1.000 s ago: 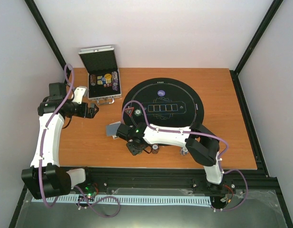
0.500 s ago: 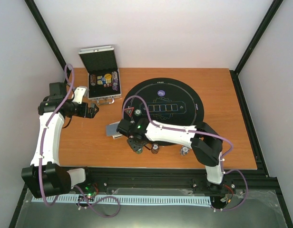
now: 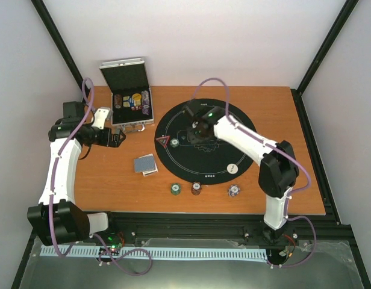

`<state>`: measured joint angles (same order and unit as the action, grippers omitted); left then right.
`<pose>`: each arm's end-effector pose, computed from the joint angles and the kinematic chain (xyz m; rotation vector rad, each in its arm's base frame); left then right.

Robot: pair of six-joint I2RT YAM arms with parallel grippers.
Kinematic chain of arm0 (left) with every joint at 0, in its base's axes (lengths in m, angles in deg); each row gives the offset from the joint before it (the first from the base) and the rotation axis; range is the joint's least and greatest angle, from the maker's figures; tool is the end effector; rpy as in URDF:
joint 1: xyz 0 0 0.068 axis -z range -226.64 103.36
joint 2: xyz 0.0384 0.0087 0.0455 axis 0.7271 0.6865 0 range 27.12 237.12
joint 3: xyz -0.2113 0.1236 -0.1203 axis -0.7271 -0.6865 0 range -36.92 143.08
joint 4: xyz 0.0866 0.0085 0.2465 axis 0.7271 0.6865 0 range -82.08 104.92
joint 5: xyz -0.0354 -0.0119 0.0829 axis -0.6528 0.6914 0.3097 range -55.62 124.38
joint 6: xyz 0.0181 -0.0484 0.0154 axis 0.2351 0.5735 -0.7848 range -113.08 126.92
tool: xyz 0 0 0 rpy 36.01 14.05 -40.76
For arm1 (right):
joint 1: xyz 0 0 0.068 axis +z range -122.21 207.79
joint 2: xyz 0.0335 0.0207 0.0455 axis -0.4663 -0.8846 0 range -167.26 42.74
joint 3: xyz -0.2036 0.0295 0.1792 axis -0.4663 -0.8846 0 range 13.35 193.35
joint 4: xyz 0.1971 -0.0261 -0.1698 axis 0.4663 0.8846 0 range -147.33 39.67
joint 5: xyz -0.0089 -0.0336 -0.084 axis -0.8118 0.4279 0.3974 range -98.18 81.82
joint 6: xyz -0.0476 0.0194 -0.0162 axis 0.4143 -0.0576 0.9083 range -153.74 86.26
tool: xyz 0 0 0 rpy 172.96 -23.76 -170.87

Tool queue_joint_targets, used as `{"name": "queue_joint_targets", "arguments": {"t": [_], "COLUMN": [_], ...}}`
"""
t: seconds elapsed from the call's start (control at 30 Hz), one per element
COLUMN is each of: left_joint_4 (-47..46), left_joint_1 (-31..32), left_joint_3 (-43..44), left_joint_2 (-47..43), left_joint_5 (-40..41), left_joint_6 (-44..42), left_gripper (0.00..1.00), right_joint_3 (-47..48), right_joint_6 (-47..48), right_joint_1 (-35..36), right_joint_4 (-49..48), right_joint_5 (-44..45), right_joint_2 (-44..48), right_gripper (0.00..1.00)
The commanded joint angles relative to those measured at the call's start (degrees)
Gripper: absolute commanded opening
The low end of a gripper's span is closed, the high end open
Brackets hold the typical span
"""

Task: Distribute texas hold em gaming equipment

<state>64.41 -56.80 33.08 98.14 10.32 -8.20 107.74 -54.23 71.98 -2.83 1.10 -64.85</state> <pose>0.2363 0.0276 0.3289 0.2612 2.4703 -0.3575 0.2861 0.2702 0.2668 -0.5170 2.6766 0.1005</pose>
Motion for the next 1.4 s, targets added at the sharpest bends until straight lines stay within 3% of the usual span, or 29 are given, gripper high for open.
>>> {"name": "queue_joint_targets", "arguments": {"t": [0.0,0.27,0.67,1.37], "left_joint_4": [0.2,-1.9,-3.2,-3.9], "left_joint_1": [-0.5,-0.4,-0.4,-0.4], "left_joint_3": [2.8,2.9,4.3,5.3], "left_joint_2": [2.0,5.2,10.0,11.3], "left_joint_5": [-2.3,-3.5,-4.1,-3.8], "left_joint_6": [-0.3,-1.0,-1.6,-0.4], "left_gripper": [1.0,1.0,1.0,1.0], "right_joint_3": [5.6,14.8,32.4,34.1], "right_joint_6": [4.6,6.5,8.1,6.7], "right_joint_1": [-7.5,-17.2,-21.3,-21.6], "right_joint_4": [-0.2,-2.2,0.4,-1.2], "right_joint_5": [-0.1,-1.8,-3.9,-8.7], "right_joint_2": [-4.0,-15.4,-32.6,-37.7], "right_gripper": [0.12,0.13,0.13,0.14]}}
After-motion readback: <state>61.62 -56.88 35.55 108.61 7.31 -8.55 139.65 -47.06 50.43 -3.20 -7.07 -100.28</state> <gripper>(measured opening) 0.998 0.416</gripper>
